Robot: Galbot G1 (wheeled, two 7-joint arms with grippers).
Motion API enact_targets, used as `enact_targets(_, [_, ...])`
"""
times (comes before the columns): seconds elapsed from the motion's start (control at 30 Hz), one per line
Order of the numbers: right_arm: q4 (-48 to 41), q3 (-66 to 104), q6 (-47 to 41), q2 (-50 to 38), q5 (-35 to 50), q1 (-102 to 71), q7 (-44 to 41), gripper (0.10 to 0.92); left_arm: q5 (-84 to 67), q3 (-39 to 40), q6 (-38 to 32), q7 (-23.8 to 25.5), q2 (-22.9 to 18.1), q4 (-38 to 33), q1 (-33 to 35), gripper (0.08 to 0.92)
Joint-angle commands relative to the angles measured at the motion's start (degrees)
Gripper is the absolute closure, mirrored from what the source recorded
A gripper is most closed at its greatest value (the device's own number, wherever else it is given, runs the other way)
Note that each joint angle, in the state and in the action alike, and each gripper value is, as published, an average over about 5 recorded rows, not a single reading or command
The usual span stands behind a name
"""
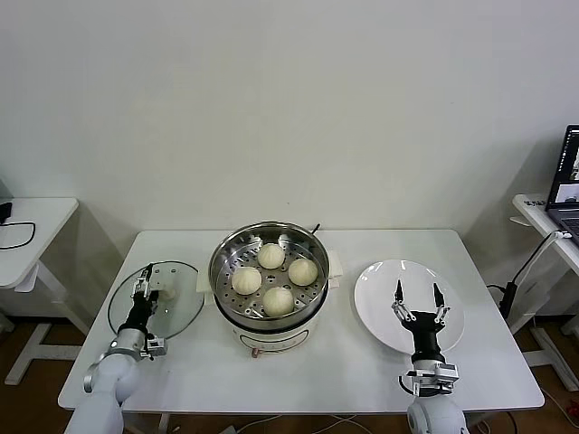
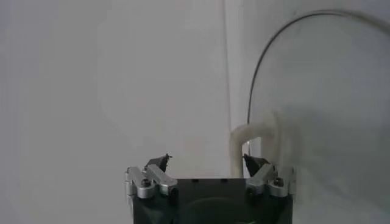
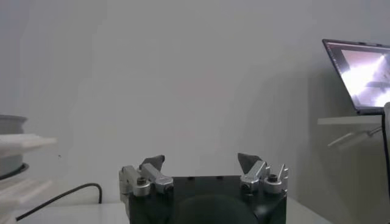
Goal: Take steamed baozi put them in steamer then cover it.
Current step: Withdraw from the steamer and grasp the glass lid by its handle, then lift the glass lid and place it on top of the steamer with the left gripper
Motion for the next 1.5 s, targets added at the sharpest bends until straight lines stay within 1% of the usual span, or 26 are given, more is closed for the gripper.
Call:
enact_targets(0.03, [0.3,0.3,0.0,-0.1,0.0,-0.1,0.1,0.203,0.5,0.2,0.3,1.0,-0.2,3.6,-2.5,0.194])
enact_targets(0.13, [0.5,0.3,0.0,-0.1,-0.1,-0.1,0.2,0.203,0.5,0.2,0.4,1.3,-0.4,3.8,-2.6,0.259])
enact_targets(0.57, [0.5,0.2,0.0,-0.1,-0.2,0.3,0.3,0.203,0.0,-0.3,0.3,1.5,-0.8,3.2,-2.2,0.64])
enact_targets(0.7, [0.5,0.3,0.0,0.0,-0.2,0.4,0.3,0.203,-0.9,-0.5,0.3,1.6,-0.6,2.0,-1.5,0.752])
enact_targets(0.77, [0.5,0.3,0.1,0.0,-0.2,0.4,0.3,0.203,-1.7,-0.7,0.4,1.7,-0.3,0.5,-0.8,0.791])
enact_targets(0.87, [0.4,0.2,0.1,0.1,-0.3,0.4,0.3,0.203,-2.9,-1.5,0.8,2.0,0.4,-4.0,1.1,0.806])
enact_targets(1.07, [0.2,-0.1,0.2,0.4,-0.5,0.6,0.3,0.203,-5.5,-5.4,2.5,3.2,2.9,-17.2,5.2,0.806])
enact_targets(1.23, [0.3,-0.2,0.1,0.4,-0.7,0.7,0.3,0.203,-8.5,-8.5,4.7,5.8,5.0,-29.0,7.9,0.806])
enact_targets(1.37, [0.3,-0.2,0.1,0.5,-0.7,0.8,0.3,0.203,-10.8,-7.7,7.5,8.3,4.8,-38.9,10.1,0.806])
enact_targets(1.5, [0.3,-0.2,0.1,0.8,-0.8,0.9,0.3,0.203,-11.8,-3.5,11.6,11.0,3.1,-48.7,11.0,0.806])
